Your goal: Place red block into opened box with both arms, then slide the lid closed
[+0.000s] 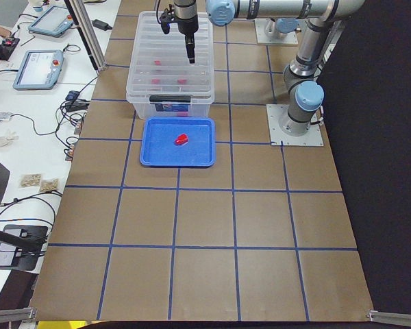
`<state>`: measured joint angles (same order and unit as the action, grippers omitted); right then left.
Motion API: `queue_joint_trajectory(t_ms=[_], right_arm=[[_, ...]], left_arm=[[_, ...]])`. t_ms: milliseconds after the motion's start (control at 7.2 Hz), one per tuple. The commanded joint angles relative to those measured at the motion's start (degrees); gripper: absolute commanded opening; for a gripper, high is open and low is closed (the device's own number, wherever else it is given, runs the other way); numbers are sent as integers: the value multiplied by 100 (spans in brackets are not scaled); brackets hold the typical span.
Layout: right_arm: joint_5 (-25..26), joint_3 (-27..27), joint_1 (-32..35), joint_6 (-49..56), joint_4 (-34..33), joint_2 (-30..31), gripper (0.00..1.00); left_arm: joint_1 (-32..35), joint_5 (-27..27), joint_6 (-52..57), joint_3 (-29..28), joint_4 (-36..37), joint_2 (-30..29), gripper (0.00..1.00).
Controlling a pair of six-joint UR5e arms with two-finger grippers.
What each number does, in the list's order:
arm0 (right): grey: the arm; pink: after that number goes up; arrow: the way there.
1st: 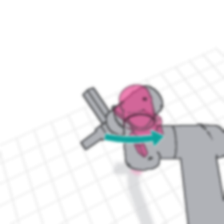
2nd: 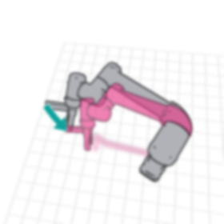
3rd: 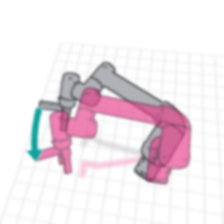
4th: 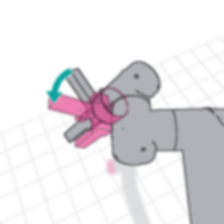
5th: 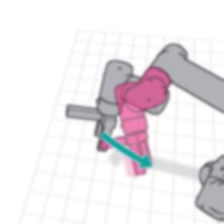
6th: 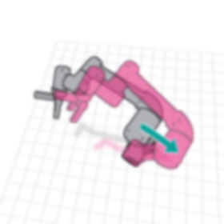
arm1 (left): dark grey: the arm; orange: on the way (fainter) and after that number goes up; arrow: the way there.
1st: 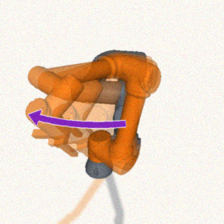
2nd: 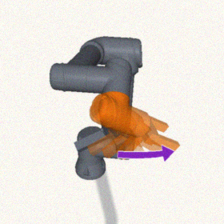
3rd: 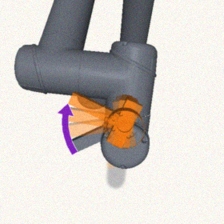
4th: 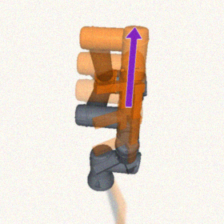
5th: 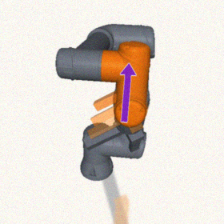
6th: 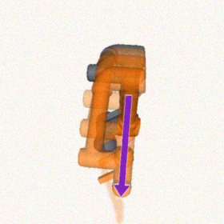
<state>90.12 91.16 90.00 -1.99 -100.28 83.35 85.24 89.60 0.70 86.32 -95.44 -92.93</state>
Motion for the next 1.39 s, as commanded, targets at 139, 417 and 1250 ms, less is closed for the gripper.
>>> queue_joint_trajectory(t_ms=[139,417,1250], right_arm=[[-82,-19,-9,-12,-852,-811,100],[-65,33,-9,41,-1265,-978,100],[-39,157,-430,550,-1336,-1013,100]], left_arm=[[-16,-65,9,-10,-35,29,100],[-138,-189,79,-71,-27,2,100],[-1867,-197,342,34,658,-278,100]])
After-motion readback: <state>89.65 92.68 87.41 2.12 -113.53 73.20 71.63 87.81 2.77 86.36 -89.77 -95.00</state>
